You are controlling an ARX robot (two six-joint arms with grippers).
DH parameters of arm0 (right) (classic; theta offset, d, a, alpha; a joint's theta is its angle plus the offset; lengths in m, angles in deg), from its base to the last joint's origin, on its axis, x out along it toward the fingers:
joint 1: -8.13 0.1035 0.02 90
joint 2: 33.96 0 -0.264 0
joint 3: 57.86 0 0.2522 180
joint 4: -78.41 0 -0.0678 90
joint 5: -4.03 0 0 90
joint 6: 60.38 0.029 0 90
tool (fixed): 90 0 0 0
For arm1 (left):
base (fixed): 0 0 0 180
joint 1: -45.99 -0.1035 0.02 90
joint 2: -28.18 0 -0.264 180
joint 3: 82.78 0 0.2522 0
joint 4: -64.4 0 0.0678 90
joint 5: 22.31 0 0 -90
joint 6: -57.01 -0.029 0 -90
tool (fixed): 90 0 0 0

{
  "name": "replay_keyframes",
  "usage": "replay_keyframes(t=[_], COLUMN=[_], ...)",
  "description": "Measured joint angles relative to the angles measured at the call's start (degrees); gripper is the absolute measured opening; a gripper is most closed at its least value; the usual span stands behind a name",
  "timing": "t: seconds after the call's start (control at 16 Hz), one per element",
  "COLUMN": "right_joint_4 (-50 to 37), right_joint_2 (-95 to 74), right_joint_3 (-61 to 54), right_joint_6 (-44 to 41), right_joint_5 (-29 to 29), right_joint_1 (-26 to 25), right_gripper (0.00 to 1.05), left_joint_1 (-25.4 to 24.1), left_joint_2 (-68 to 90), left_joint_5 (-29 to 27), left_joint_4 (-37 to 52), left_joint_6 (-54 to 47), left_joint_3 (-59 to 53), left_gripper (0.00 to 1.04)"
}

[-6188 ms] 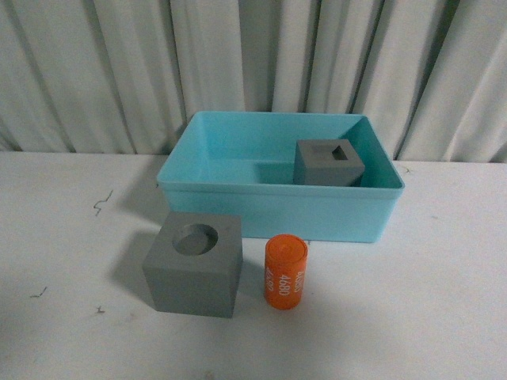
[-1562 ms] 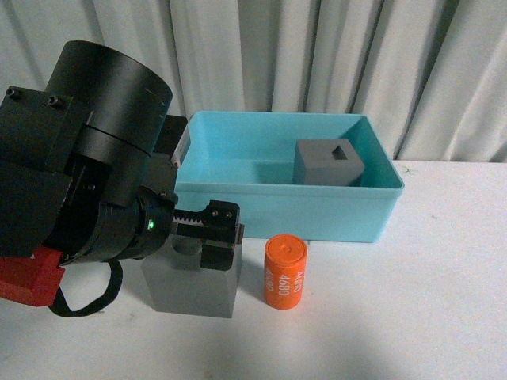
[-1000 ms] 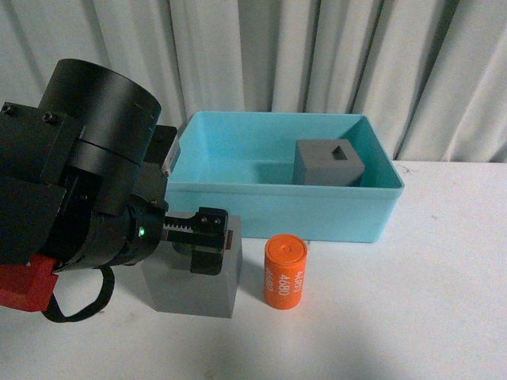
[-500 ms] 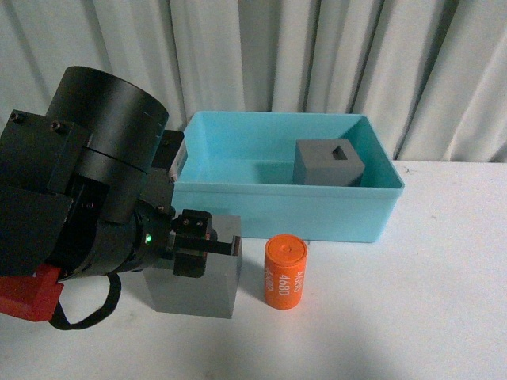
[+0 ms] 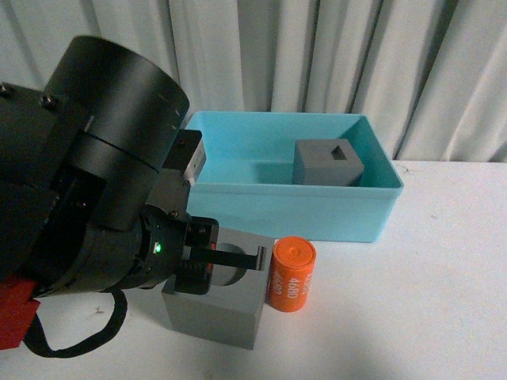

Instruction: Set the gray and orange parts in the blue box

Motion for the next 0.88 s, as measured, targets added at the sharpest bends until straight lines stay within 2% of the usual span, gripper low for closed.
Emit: replay_keyframes(t=[0.19, 0.38, 0.69, 0.88], right_joint_4=[0.0, 0.0, 0.0, 0.0], right_joint_2=[0.0, 0.0, 0.0, 0.0], right_joint_3=[0.0, 0.0, 0.0, 0.0], right_joint_6=[0.0, 0.0, 0.0, 0.0], right_joint_5=[0.0, 0.0, 0.0, 0.0], right_joint_1=[0.0, 0.0, 0.0, 0.0], right_gripper=[0.98, 0.98, 0.98, 0.98], left_joint_1=[0.2, -0.3, -0.7, -2.8], left_joint_2=[-10.4, -12.7, 0.5, 11.6], left_joint_5=[2.2, 1.8, -0.2, -2.2], left_joint_4=[-6.3, -8.0, -8.3, -9.6], left_joint_6=[2.1, 2.5, -1.7, -5.7], left_joint_3=[2.9, 13.5, 31.5, 41.8], left_gripper=[0.18, 0.18, 0.18, 0.17])
